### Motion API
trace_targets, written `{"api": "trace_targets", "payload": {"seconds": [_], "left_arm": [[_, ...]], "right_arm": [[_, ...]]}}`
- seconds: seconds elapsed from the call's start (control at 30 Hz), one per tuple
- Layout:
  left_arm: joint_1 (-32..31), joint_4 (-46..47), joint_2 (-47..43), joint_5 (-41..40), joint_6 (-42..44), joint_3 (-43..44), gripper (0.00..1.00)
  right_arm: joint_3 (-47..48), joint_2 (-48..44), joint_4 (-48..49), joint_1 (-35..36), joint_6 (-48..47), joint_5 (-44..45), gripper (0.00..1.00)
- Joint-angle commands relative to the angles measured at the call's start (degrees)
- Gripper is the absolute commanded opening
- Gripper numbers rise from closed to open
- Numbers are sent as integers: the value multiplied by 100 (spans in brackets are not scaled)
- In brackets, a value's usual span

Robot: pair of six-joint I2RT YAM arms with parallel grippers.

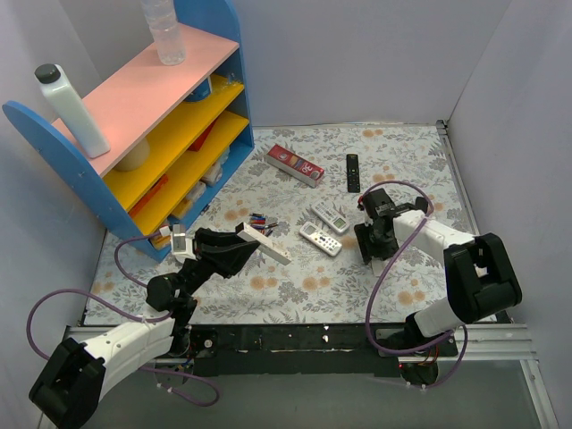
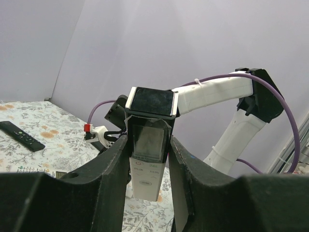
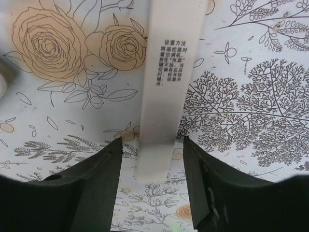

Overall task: Load the batteries into the remote control
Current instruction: Place the battery cover at the center of the board, then adjust the remote control.

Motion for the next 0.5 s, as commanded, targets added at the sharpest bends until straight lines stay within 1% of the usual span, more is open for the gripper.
{"api": "trace_targets", "payload": {"seconds": [0.0,0.1,0.13,0.17,0.2,0.23,0.27,0.33,0.47], "left_arm": [[5,241,21,17,29,-1453,0],[5,267,39,53,12,-1435,0],[5,276,48,61,3,-1435,0],[5,285,56,61,-15,-1426,0],[5,293,65,70,-15,-1400,0],[5,302,65,88,-24,-1400,0],[13,302,83,97,-32,-1383,0],[14,302,118,123,-50,-1356,0],[13,364,162,141,-111,-1330,0]], "right_arm": [[289,-230,-208,-11,-38,-82,69],[368,-843,-121,-11,-363,-643,77],[360,-1011,-42,-2,-477,-1228,79],[334,-1178,185,15,-722,-1539,79],[307,-1537,309,59,-802,-1846,80],[229,-1706,476,94,-803,-2441,82],[184,-1873,773,129,-1012,-2708,82],[44,-2330,1152,313,-1058,-3375,84],[-219,-2954,2154,875,-1006,-3835,86]]}}
